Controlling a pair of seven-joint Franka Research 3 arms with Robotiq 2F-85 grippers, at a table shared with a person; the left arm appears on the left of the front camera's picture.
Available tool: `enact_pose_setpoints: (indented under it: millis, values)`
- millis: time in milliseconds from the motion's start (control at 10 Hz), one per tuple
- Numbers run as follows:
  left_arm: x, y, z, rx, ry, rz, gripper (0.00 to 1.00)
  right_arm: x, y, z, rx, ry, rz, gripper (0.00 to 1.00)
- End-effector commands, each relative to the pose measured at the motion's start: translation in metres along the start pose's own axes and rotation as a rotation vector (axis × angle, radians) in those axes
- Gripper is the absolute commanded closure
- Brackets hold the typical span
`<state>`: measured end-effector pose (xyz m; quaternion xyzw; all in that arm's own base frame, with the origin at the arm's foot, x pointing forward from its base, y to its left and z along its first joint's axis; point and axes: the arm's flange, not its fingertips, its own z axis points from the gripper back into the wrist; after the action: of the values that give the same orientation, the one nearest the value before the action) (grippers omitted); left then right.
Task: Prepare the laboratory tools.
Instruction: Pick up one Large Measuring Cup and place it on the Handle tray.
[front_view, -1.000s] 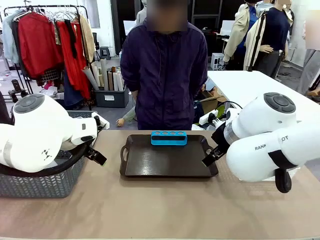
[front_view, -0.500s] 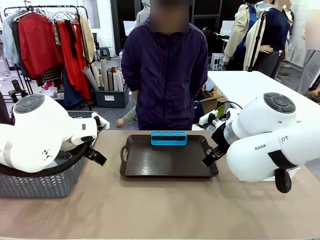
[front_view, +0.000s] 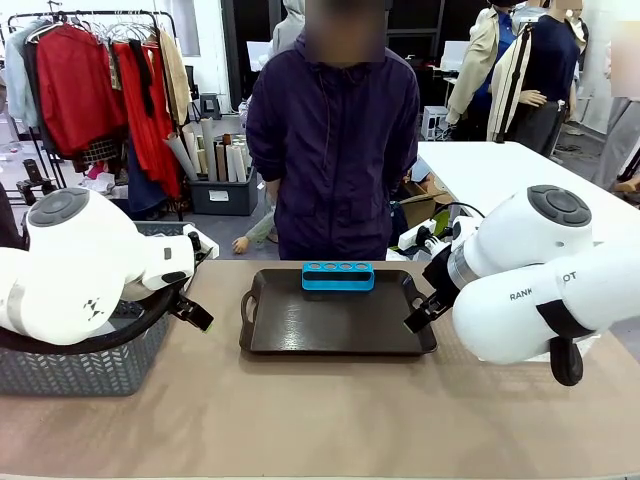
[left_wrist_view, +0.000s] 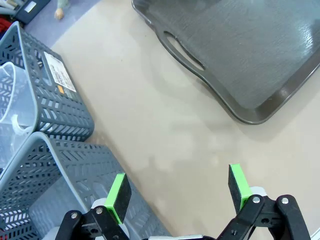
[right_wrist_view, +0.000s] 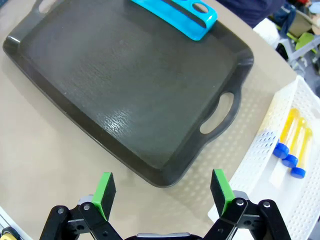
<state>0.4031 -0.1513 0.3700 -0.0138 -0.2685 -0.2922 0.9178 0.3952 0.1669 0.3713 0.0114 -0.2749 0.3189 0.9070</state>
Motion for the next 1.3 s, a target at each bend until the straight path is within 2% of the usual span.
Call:
enact_pose_setpoints:
  millis: [0, 600, 700, 1000, 1200]
  values:
    - [0.0, 0.0, 0.0, 0.0, 0.0, 0.0, 0.0, 0.0, 0.0, 0.0, 0.0, 0.0, -0.001, 0.0]
    - [0.0, 0.0, 0.0, 0.0, 0.0, 0.0, 0.0, 0.0, 0.0, 0.0, 0.0, 0.0, 0.0, 0.0]
    - [0.0, 0.0, 0.0, 0.0, 0.0, 0.0, 0.0, -0.005, 0.002, 0.001, -0.038, 0.007, 0.015, 0.0]
    - [0.002, -0.015, 0.01, 0.007, 0.019, -0.125, 0.0, -0.01, 0.006, 0.011, -0.108, 0.067, 0.049, 0.0]
    - [0.006, -0.022, 0.014, 0.011, -0.017, -0.164, 0.0, -0.01, 0.015, 0.018, -0.152, 0.103, 0.058, 0.0]
